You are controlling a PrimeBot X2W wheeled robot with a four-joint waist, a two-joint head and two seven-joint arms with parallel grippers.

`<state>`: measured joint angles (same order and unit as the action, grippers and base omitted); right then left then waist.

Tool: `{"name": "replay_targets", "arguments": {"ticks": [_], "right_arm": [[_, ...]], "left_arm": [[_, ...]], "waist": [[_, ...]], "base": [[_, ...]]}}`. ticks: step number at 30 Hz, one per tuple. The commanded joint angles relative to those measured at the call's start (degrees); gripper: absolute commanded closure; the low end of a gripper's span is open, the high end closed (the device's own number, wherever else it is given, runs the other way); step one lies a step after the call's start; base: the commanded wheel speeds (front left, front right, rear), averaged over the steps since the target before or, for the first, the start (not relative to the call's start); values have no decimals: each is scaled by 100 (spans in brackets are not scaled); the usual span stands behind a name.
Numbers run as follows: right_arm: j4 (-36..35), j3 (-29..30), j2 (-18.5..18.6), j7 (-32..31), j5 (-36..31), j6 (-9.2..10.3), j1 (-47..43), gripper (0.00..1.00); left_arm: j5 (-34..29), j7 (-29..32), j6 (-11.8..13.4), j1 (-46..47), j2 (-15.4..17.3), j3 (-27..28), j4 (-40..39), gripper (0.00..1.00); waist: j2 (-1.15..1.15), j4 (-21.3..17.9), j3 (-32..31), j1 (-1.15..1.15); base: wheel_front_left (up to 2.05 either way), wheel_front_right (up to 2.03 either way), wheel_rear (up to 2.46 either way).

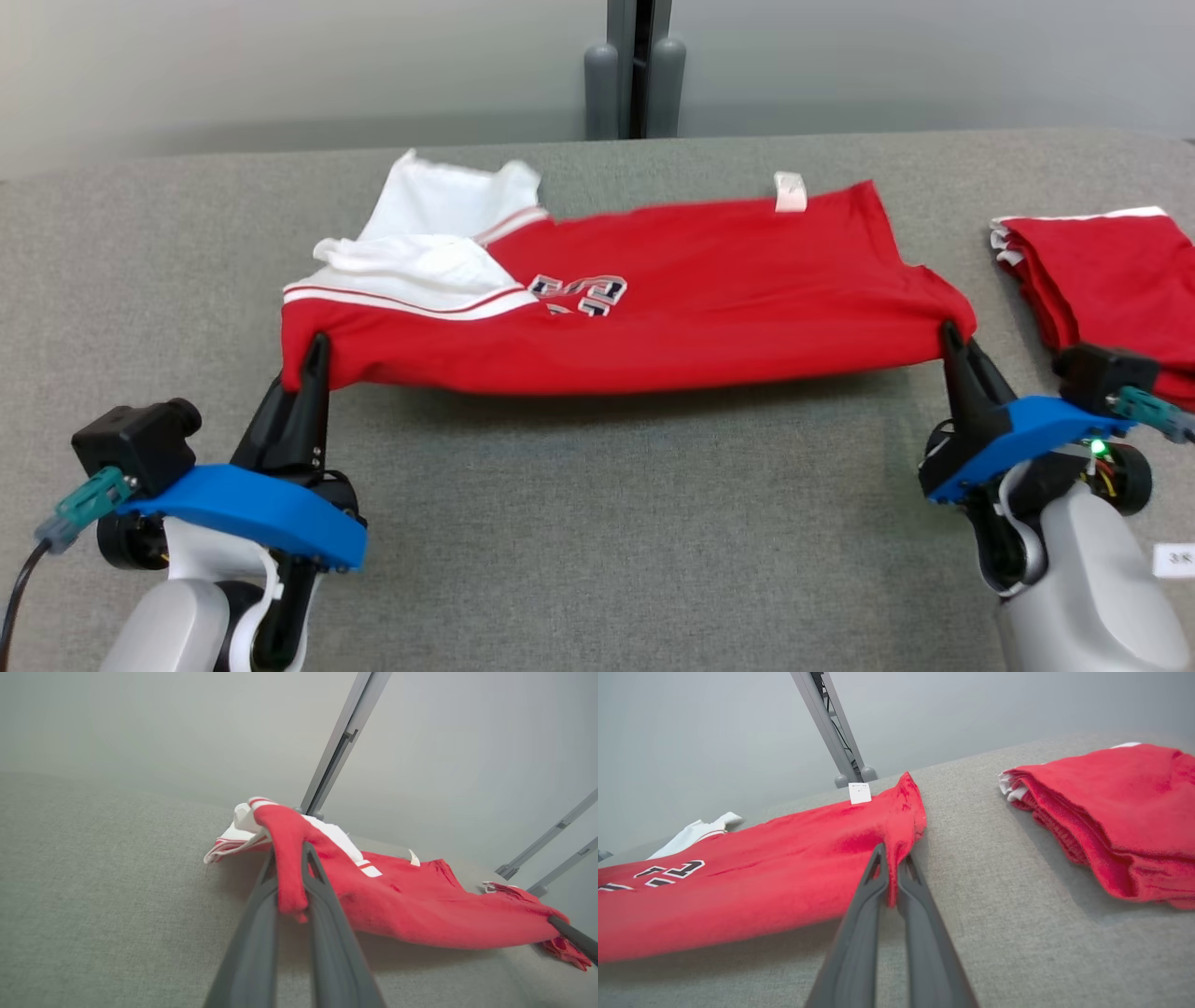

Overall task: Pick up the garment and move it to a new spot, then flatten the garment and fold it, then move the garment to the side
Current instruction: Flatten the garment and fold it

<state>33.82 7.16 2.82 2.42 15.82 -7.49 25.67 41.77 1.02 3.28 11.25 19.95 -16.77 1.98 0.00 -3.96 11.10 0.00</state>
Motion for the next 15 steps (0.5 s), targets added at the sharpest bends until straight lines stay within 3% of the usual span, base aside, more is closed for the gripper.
{"name": "replay_targets", "arguments": {"ticks": [1,8,15], "right_arm": [[-198,33,14,-57,54,0,-212,100],[-2056,115,11,-885,-68,0,-1656,100],[-3117,78,14,-1343,269,0,-3062,100]], "left_arm": [[32,32,33,-98,15,13,-256,100],[5,514,498,-1208,445,52,-1609,100],[304,526,829,-2518,410,113,-1963,100]], "waist": [[0,-26,-67,0],[0,-23,-125,0],[0,-58,4,0]], "base": [[0,0,0],[0,0,0],[0,0,0]]}}
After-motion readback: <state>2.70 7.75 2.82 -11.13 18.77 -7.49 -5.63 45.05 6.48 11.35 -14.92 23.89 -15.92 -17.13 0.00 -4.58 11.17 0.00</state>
